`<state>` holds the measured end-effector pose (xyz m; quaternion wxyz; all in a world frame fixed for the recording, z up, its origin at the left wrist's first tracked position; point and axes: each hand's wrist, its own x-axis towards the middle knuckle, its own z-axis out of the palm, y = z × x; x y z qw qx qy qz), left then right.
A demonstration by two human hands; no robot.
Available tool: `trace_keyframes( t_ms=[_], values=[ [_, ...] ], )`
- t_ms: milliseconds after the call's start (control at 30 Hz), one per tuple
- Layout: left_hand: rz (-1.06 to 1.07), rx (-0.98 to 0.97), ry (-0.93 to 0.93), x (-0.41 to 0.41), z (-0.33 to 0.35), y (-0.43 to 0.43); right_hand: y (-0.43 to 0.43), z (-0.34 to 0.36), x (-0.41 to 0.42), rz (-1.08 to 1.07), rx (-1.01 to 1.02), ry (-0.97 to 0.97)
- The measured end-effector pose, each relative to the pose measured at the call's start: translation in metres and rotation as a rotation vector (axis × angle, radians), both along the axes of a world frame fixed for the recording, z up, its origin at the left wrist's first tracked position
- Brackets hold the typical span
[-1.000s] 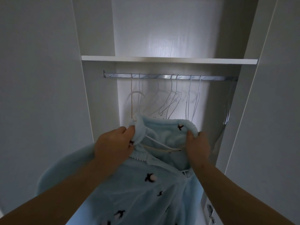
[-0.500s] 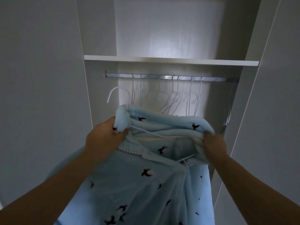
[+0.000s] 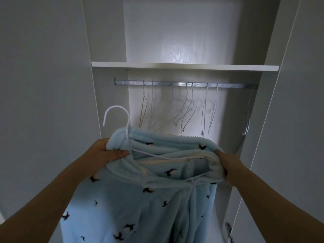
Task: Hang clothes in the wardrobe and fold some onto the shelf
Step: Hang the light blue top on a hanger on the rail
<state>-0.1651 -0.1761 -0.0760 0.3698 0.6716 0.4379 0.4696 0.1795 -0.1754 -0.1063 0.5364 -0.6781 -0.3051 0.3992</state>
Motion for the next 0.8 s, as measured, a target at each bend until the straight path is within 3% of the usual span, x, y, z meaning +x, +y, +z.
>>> trace_keyframes(
  t_ms=[133, 200, 267, 333, 433, 500, 533, 633, 667, 800],
  values=[
    [0.069, 0.024, -0.031, 0.003, -0.009, 0.0, -0.001, -0.001, -0.001, -0.015, 0.015, 0.152],
    [0.084, 0.032, -0.045, 0.004, -0.011, -0.001, -0.003, -0.001, -0.003, 0.116, 0.056, 0.338],
    [0.099, 0.024, -0.063, 0.003, -0.011, 0.0, -0.003, -0.003, -0.004, 0.267, 0.105, 0.405],
    [0.106, 0.014, -0.068, 0.004, -0.011, 0.0, -0.002, -0.011, -0.007, 0.311, 0.099, 0.162],
    [0.065, 0.019, -0.01, 0.009, -0.01, -0.001, -0.002, -0.019, -0.011, 0.173, 0.06, -0.444],
    [-0.004, 0.013, 0.006, 0.012, -0.01, -0.002, -0.002, -0.028, -0.011, 0.03, 0.114, -0.491],
    [-0.01, 0.017, -0.009, 0.013, -0.011, -0.001, -0.001, -0.033, -0.01, -0.003, 0.136, -0.364],
    [0.069, 0.021, -0.117, 0.013, -0.011, 0.003, -0.003, -0.039, -0.012, 0.091, 0.021, 0.344],
    [0.079, 0.011, -0.145, 0.013, -0.011, 0.004, -0.004, -0.04, -0.011, 0.127, -0.002, 0.443],
    [0.11, -0.015, -0.156, 0.011, -0.01, 0.005, 0.003, -0.042, -0.015, 0.218, 0.094, 0.341]
  ],
)
